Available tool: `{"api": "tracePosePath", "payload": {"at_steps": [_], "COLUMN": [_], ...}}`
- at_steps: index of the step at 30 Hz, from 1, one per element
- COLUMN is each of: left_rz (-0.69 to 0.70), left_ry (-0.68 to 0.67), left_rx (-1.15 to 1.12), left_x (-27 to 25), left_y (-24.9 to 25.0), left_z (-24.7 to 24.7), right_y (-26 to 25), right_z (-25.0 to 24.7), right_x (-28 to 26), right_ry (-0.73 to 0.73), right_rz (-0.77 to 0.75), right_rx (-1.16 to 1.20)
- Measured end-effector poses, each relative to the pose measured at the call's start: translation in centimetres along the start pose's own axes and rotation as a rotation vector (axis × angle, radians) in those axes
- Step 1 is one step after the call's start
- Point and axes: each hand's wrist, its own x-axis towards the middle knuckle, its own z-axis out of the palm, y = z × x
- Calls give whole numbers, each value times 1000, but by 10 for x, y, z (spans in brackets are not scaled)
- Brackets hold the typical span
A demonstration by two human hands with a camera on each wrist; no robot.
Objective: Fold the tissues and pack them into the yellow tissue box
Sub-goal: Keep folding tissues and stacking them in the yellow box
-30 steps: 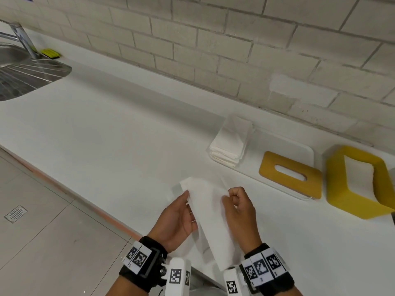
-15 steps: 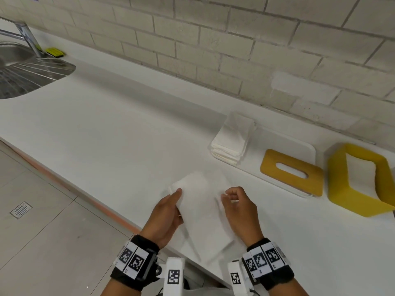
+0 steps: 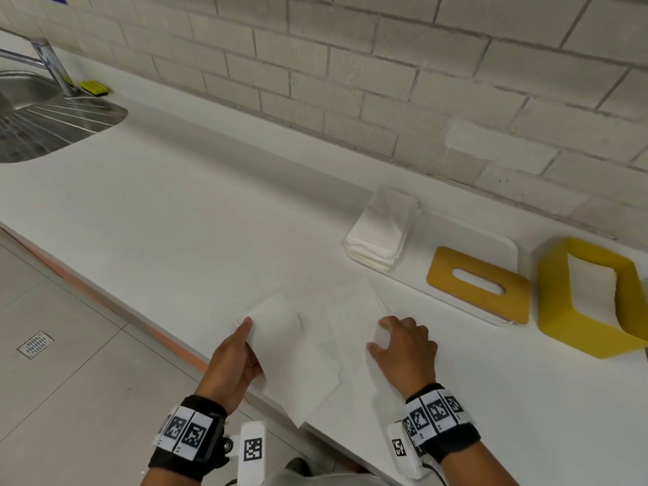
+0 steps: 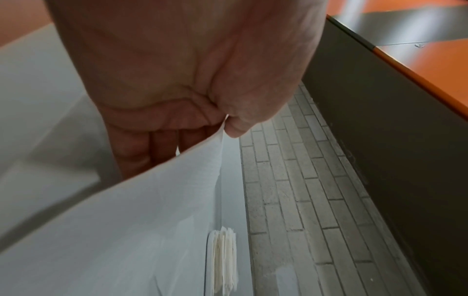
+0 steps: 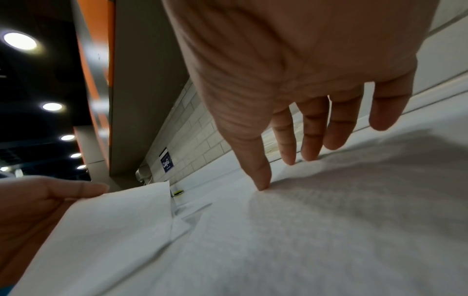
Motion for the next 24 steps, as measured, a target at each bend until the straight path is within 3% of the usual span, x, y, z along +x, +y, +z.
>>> {"api": "tracePosePath", "payload": {"at_steps": [5, 8, 12, 16, 21, 24], "left_rz": [-21, -26, -12, -2, -32, -39], "left_ry": [-61, -54, -52, -96, -168, -213], "left_rx": [93, 90, 45, 27, -4, -18], "left_x": [-3, -4, -5, -8, -10, -13], "left_y": [-5, -8, -5, 3, 10, 15], "left_z": [7, 12, 15, 12, 19, 33], "right_y": [-2, -2, -1, 5, -11, -30], "right_z": [-4, -5, -9, -31, -86, -85], "right_x": [3, 5, 5, 3, -17, -31], "right_ry": [-120, -119, -163, -317, -329, -353], "right_rz": [68, 77, 77, 170, -93, -210], "right_rx": [145, 249, 569, 1148, 1437, 1336]}}
